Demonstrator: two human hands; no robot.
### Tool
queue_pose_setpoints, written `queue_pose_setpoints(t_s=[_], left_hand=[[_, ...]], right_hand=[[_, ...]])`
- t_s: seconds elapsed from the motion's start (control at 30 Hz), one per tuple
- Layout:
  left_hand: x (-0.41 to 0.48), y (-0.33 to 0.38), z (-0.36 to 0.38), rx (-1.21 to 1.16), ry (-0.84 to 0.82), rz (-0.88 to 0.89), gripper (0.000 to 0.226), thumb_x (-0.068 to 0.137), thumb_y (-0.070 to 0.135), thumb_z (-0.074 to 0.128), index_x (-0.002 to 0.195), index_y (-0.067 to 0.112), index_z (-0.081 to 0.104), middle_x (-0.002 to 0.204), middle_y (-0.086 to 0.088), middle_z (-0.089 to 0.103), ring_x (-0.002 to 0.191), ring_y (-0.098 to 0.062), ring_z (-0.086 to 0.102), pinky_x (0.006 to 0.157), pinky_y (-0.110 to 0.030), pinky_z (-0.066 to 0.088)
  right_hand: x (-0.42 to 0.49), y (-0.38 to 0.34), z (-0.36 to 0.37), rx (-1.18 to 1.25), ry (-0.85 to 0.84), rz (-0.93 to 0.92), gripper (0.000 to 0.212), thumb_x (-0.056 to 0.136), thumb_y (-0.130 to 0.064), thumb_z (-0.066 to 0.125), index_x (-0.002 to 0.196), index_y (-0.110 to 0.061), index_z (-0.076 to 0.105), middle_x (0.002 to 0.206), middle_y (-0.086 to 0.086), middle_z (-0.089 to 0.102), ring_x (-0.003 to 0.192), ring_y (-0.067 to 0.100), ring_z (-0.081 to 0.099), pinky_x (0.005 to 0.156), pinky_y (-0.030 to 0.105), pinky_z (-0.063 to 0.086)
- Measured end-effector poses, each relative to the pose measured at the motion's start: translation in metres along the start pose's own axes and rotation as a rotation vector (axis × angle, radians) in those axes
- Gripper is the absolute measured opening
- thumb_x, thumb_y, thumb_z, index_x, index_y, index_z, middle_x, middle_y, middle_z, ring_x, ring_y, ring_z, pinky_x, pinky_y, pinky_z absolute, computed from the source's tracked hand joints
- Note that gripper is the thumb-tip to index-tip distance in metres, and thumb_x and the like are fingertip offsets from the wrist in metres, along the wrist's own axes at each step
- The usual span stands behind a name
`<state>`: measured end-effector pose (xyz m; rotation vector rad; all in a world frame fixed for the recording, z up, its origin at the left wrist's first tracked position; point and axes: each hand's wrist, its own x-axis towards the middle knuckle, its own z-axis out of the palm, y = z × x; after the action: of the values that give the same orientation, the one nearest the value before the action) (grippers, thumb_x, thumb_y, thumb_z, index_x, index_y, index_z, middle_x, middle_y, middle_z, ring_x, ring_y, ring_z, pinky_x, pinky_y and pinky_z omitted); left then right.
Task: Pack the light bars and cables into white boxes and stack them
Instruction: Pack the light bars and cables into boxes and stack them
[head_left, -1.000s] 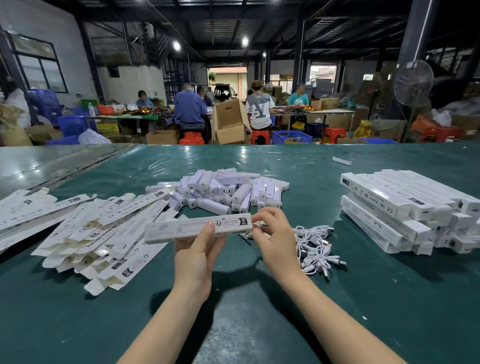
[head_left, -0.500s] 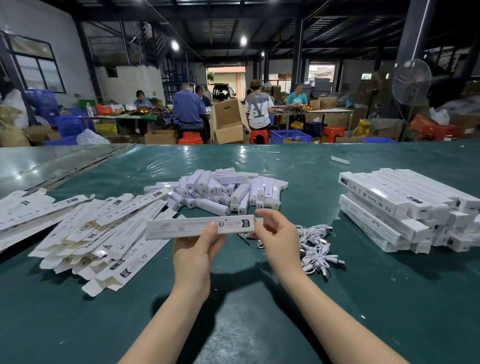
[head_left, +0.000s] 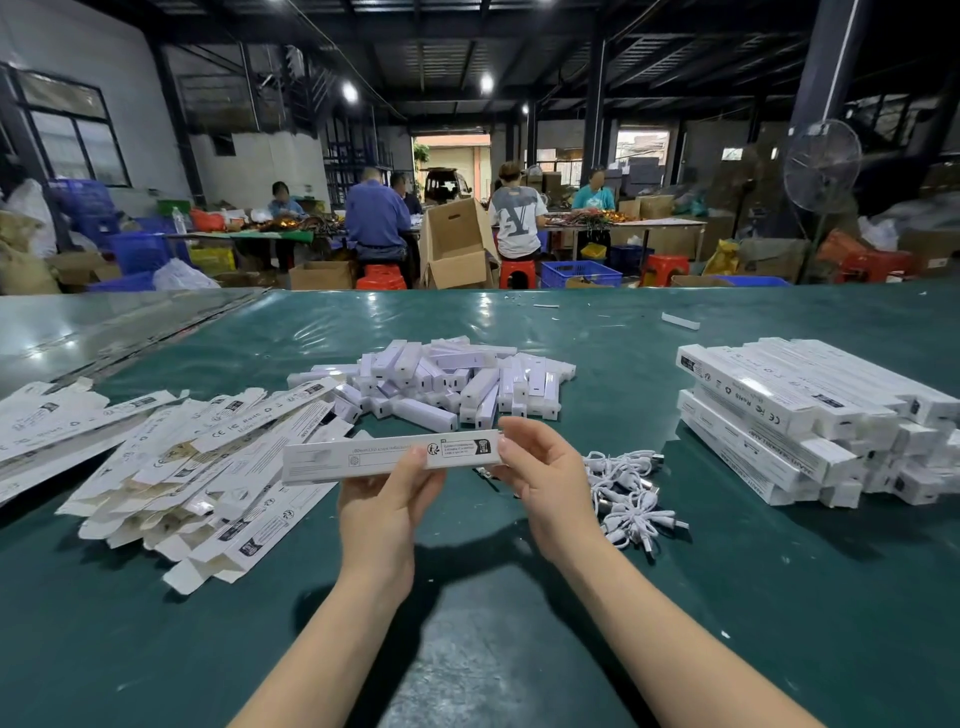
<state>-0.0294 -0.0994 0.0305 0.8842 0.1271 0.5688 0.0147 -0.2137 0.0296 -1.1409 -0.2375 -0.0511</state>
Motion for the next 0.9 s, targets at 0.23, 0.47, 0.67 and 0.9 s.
queue_pose_setpoints(t_s=[0.23,0.47,0.67,0.9], left_hand=[[-0.002,0.000,0.002,0.009,-0.023,0.007,0.016,0.085,-0.005,0.056,0.085,0.011,0.056,0.089,-0.010,0.064,0.085,-0.022,0.065,0.075,-0.029,0.058],[-0.010,-0.003,0.006,0.188,-0.010,0.153,0.026,0.078,-0.005,0.065,0.088,0.020,0.062,0.077,0.012,0.072,0.077,-0.002,0.067,0.086,-0.032,0.049],[-0.002,-0.002,-0.001,-0.063,0.071,0.025,0.016,0.084,-0.003,0.059,0.091,0.011,0.061,0.091,-0.003,0.070,0.082,-0.009,0.068,0.080,-0.027,0.056],[0.000,-0.005,-0.001,-0.186,0.163,-0.159,0.015,0.086,-0.001,0.058,0.098,0.008,0.059,0.093,-0.010,0.065,0.085,-0.018,0.064,0.074,-0.029,0.056]], right_hand=[[0.001,0.001,-0.001,0.039,0.114,0.007,0.018,0.084,0.006,0.058,0.070,-0.005,0.058,0.068,0.006,0.063,0.063,0.013,0.061,0.066,0.022,0.055],[-0.004,-0.004,0.013,0.336,0.173,0.152,0.027,0.090,0.012,0.042,0.077,-0.004,0.060,0.061,0.001,0.068,0.059,0.008,0.065,0.065,0.018,0.055],[-0.017,-0.002,0.031,0.547,-0.027,0.353,0.041,0.089,0.009,0.034,0.104,-0.019,0.060,0.108,-0.001,0.062,0.101,0.013,0.055,0.081,0.027,0.037],[-0.020,-0.002,0.031,0.431,-0.053,0.279,0.046,0.090,0.011,0.036,0.125,-0.015,0.052,0.131,0.005,0.054,0.111,0.020,0.053,0.094,0.031,0.039]])
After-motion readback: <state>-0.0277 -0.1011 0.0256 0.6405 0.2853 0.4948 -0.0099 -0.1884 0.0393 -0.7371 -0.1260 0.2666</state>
